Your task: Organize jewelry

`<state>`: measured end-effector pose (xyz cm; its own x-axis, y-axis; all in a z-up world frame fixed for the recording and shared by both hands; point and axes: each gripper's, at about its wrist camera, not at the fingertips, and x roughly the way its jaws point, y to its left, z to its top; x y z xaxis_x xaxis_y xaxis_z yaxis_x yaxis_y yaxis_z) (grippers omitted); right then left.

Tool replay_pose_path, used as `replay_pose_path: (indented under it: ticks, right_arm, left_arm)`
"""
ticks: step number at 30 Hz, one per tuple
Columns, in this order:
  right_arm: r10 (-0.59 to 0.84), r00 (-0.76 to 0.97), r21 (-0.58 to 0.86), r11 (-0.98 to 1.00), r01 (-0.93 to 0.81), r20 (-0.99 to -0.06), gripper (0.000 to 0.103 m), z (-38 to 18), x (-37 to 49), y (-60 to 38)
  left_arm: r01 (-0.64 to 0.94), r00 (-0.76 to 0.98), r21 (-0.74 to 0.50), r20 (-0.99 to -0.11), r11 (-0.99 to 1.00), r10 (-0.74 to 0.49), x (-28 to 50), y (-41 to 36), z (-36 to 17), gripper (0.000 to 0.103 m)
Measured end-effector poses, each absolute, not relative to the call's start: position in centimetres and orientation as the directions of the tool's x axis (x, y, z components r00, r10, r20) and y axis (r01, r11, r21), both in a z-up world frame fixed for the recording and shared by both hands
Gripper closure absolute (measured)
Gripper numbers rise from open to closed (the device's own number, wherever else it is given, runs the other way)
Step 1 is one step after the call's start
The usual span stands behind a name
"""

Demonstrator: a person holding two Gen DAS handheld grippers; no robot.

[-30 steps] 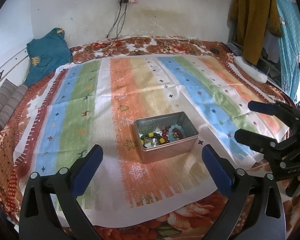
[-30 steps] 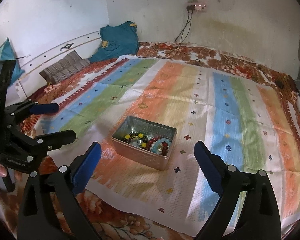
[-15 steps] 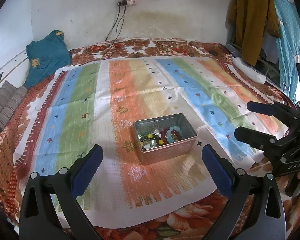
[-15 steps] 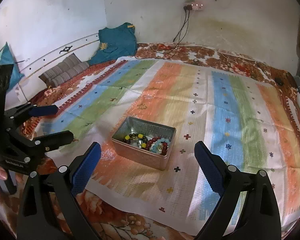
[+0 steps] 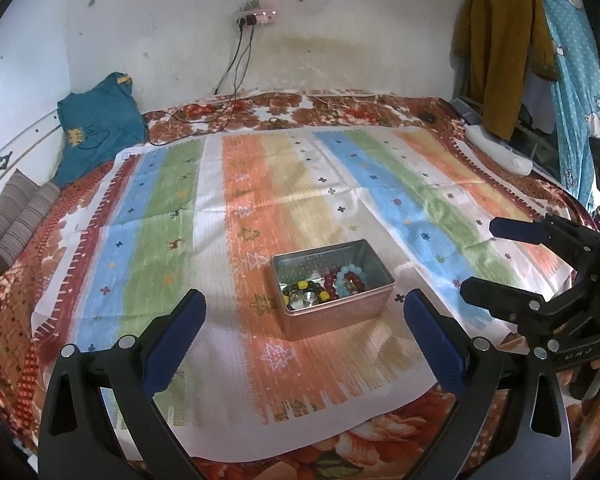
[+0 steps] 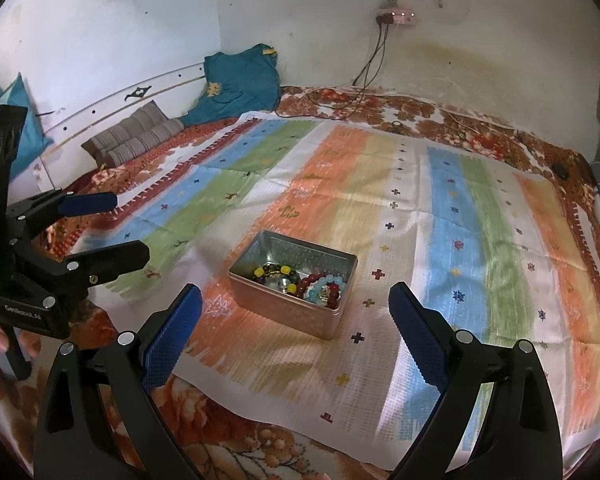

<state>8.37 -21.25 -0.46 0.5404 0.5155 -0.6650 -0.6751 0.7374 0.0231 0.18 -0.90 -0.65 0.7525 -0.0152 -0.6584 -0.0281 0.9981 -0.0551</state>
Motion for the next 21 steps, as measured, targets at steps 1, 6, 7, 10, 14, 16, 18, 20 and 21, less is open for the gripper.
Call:
replay_pose_path:
  ticks: [1,6,7,10,14,16,18,20,21]
  right_arm:
    - [0.516,0.541,0.024,0.738,-0.675,-0.664,0.008,-0.45,8.36,-21.3]
    - [0.52,0.544,0.027,0.739,-0.673,-0.659,0.008,-0.4,8.29,-21.36]
    - [0.52,0.543,0.028,0.738,-0.674,-0.659,0.008,-0.41,8.3,-21.37]
    - [0.52,0.543,0.028,0.738,-0.674,-0.659,0.008,-0.39,8.33,-21.37]
    - [0.52,0.542,0.028,0.738,-0.674,-0.66,0.008,-0.36,8.32,-21.28]
    - [0.52,0.54,0.028,0.737,-0.675,-0.662,0.008,-0.38,8.33,-21.24]
    - [0.519,0.54,0.028,0.738,-0.675,-0.663,0.008,-0.34,8.31,-21.26]
    - [0.518,0.539,0.028,0.737,-0.675,-0.663,0.008,-0.31,8.27,-21.22]
    - [0.519,0.54,0.028,0.738,-0.675,-0.663,0.008,-0.31,8.28,-21.22]
  left_arm:
    - [-0.029,0.753,-0.056,-0.658,0.998,-0.015,0.18,-0.84,-0.65,0.006]
    - [-0.028,0.753,-0.055,-0.657,0.998,-0.016,0.16,-0.78,-0.67,0.006]
    - [-0.028,0.753,-0.055,-0.657,0.998,-0.016,0.16,-0.8,-0.67,0.006]
    - [-0.029,0.753,-0.056,-0.657,0.998,-0.015,0.16,-0.83,-0.68,0.006]
    - [-0.035,0.753,-0.06,-0.657,0.998,-0.014,0.18,-0.64,-0.66,0.006]
    - [-0.03,0.755,-0.059,-0.655,0.998,-0.016,0.14,-0.71,-0.63,0.006]
    - [-0.027,0.756,-0.051,-0.655,0.998,-0.013,0.16,-0.85,-0.6,0.006]
    - [-0.028,0.756,-0.047,-0.654,0.998,-0.01,0.16,-0.93,-0.57,0.006]
    - [-0.026,0.757,-0.05,-0.653,0.998,-0.013,0.2,-0.9,-0.54,0.006]
